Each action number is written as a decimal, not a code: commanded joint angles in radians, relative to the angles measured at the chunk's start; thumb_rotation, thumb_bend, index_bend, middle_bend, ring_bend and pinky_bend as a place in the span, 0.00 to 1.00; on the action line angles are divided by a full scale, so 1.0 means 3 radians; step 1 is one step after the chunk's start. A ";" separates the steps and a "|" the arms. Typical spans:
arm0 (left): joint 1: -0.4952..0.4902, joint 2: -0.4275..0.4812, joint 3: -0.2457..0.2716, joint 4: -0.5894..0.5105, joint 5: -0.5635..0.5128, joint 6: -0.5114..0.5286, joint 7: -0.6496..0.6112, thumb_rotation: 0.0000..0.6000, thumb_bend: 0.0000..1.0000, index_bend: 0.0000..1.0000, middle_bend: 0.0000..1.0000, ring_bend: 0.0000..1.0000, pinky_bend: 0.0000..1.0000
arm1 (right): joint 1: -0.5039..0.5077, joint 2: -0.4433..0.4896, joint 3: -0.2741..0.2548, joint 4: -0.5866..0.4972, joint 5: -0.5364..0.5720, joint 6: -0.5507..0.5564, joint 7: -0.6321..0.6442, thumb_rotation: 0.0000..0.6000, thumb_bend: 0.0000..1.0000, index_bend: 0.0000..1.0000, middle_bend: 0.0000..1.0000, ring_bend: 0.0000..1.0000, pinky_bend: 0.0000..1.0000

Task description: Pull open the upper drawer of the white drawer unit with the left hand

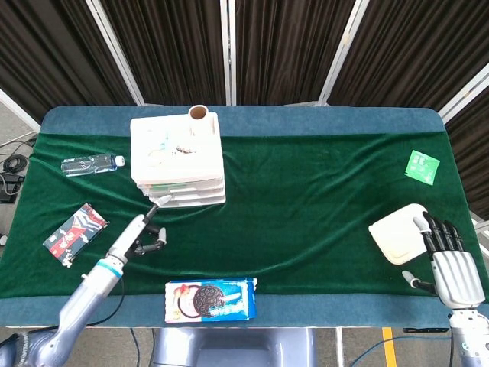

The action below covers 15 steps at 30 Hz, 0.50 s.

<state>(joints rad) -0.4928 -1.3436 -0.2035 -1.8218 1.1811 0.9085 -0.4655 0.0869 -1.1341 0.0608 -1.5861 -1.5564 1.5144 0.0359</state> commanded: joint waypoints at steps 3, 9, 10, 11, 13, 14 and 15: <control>-0.0160 -0.0232 -0.0098 0.0133 -0.0317 -0.0110 0.0126 1.00 0.75 0.00 0.87 0.73 0.69 | -0.0001 0.0011 0.0005 0.0006 0.0008 0.0000 0.0042 1.00 0.02 0.01 0.00 0.00 0.00; -0.0249 -0.0421 -0.0157 0.0259 -0.0502 -0.0077 0.0273 1.00 0.75 0.00 0.87 0.73 0.69 | -0.0005 0.0033 0.0010 0.0004 0.0011 0.0008 0.0100 1.00 0.02 0.01 0.00 0.00 0.00; -0.0263 -0.0450 -0.0166 0.0277 -0.0536 -0.0069 0.0305 1.00 0.75 0.00 0.87 0.73 0.69 | -0.0004 0.0035 0.0009 0.0005 0.0010 0.0006 0.0107 1.00 0.02 0.01 0.00 0.00 0.00; -0.0274 -0.0465 -0.0173 0.0286 -0.0560 -0.0068 0.0326 1.00 0.75 0.00 0.87 0.73 0.69 | -0.0004 0.0036 0.0008 0.0007 0.0008 0.0005 0.0111 1.00 0.02 0.01 0.00 0.00 0.00; -0.0296 -0.0495 -0.0187 0.0302 -0.0609 -0.0063 0.0373 1.00 0.75 0.00 0.87 0.73 0.69 | 0.0000 0.0036 0.0008 0.0012 0.0011 -0.0003 0.0122 1.00 0.02 0.01 0.00 0.00 0.00; -0.0301 -0.0506 -0.0192 0.0306 -0.0625 -0.0057 0.0391 1.00 0.75 0.00 0.87 0.73 0.69 | -0.0001 0.0038 0.0009 0.0014 0.0012 -0.0003 0.0128 1.00 0.02 0.01 0.00 0.00 0.00; -0.0306 -0.0516 -0.0196 0.0309 -0.0640 -0.0053 0.0406 1.00 0.75 0.00 0.87 0.73 0.69 | -0.0001 0.0039 0.0009 0.0015 0.0013 -0.0003 0.0133 1.00 0.02 0.01 0.00 0.00 0.00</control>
<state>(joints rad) -0.5822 -1.4952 -0.2601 -1.7312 0.9921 0.8907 -0.3467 0.0866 -1.1226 0.0635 -1.5819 -1.5527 1.5136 0.0754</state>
